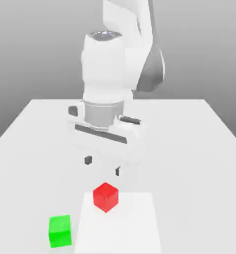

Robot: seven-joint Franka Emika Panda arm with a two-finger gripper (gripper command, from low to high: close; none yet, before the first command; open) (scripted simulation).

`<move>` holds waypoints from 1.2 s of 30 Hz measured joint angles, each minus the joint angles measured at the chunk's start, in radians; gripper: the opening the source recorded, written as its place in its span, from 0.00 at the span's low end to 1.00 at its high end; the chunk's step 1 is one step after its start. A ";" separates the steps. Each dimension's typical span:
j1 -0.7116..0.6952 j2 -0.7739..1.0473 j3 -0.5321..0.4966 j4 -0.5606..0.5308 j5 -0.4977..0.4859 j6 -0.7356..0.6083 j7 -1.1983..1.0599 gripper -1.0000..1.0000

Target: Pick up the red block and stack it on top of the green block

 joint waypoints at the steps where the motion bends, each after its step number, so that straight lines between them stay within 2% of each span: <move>1: -0.003 0.044 -0.003 -0.004 -0.009 0.035 0.016 0.50; 6: 0.030 0.233 -0.054 0.013 -0.077 0.193 0.074 0.50; 7: 0.040 0.258 -0.066 0.016 -0.084 0.215 0.079 0.00; 14: 0.041 0.260 -0.068 0.017 -0.092 0.218 0.086 0.00; 21: 0.030 0.032 -0.032 -0.016 -0.006 0.023 0.023 0.00; 24: 0.001 0.029 -0.051 0.052 0.003 -0.048 0.028 0.00; 32: -0.105 0.150 -0.101 0.332 -0.008 -0.208 0.077 0.00; 36: -0.108 0.277 -0.106 0.368 -0.012 -0.116 0.085 0.00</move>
